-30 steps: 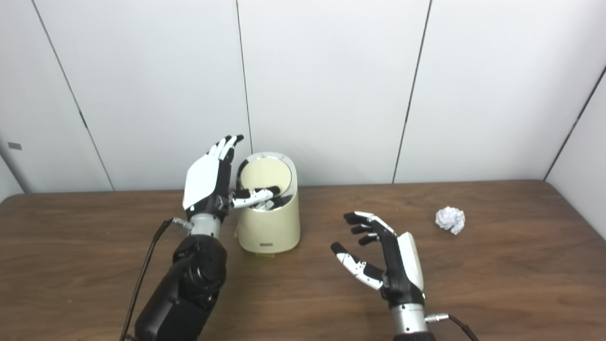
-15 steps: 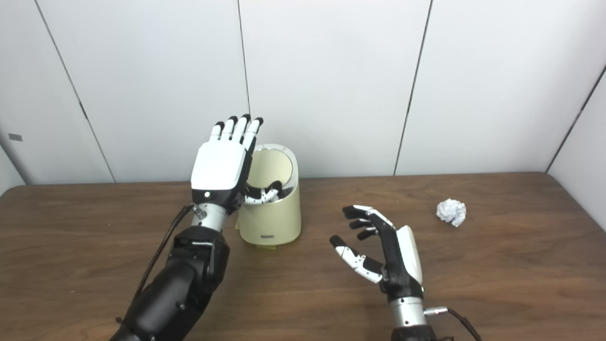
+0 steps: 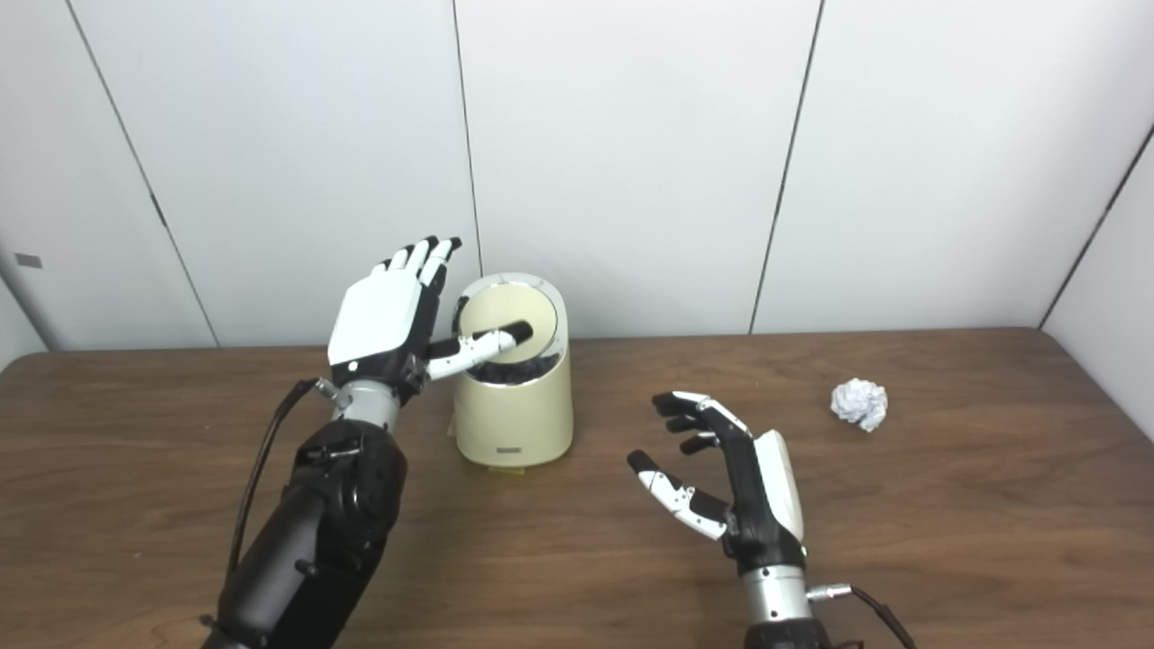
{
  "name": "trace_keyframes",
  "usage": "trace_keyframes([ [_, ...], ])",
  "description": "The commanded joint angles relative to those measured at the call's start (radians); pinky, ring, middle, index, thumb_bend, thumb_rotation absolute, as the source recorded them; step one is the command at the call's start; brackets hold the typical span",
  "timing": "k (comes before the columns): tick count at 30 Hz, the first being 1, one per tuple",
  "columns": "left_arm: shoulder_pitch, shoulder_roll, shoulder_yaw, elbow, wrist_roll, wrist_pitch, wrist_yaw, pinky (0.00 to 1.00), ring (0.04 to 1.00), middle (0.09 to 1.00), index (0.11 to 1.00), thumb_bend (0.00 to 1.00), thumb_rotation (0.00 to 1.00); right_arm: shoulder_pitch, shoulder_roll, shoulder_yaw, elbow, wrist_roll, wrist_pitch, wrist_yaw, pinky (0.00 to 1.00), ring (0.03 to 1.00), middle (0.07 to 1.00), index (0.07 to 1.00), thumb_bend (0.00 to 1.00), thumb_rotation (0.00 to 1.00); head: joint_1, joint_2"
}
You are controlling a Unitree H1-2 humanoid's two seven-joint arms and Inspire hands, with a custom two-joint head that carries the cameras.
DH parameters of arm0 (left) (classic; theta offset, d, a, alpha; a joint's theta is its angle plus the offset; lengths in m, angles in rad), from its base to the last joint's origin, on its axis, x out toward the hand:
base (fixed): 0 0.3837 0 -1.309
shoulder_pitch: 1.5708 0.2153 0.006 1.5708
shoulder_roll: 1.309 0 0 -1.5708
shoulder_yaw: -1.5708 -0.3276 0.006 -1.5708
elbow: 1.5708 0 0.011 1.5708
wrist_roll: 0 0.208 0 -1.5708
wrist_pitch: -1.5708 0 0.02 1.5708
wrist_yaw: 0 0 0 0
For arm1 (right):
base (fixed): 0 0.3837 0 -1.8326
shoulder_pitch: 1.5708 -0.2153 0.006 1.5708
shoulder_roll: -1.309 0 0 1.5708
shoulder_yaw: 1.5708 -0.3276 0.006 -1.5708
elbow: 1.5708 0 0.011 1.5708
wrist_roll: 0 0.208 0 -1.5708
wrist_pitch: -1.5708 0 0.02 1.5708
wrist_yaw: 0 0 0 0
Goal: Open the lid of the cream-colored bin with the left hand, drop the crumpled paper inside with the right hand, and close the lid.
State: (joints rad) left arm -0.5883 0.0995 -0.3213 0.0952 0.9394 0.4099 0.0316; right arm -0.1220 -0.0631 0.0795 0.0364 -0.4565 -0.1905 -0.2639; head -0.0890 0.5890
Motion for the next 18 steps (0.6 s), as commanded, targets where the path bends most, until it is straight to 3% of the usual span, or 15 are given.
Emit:
trace_keyframes([
  [1, -0.058, -0.004, 0.017, -0.020, -0.006, -0.022, 0.043, 1.00, 1.000, 1.000, 1.000, 0.91, 1.00, 0.002, 0.008, 0.004, 0.026, 0.004, -0.031, -0.009, 0.52, 0.644, 0.692, 0.683, 0.32, 0.35, -0.001, -0.001],
  [8, -0.059, -0.016, 0.038, -0.073, -0.024, -0.016, 0.043, 1.00, 1.000, 1.000, 1.000, 0.92, 1.00, -0.002, 0.009, 0.008, 0.034, -0.003, -0.026, -0.015, 0.54, 0.655, 0.700, 0.683, 0.32, 0.40, 0.000, -0.011],
  [11, -0.059, -0.018, 0.041, -0.097, -0.024, -0.005, 0.033, 1.00, 1.000, 1.000, 1.000, 0.91, 1.00, -0.005, 0.008, 0.008, 0.043, -0.003, -0.031, -0.018, 0.49, 0.609, 0.676, 0.681, 0.32, 0.40, 0.001, -0.016],
  [18, -0.066, -0.004, 0.034, -0.077, 0.002, -0.001, 0.023, 1.00, 1.000, 1.000, 1.000, 0.87, 0.98, -0.001, 0.013, 0.010, 0.039, 0.002, -0.027, -0.017, 0.55, 0.656, 0.693, 0.688, 0.33, 0.43, -0.004, -0.016],
])
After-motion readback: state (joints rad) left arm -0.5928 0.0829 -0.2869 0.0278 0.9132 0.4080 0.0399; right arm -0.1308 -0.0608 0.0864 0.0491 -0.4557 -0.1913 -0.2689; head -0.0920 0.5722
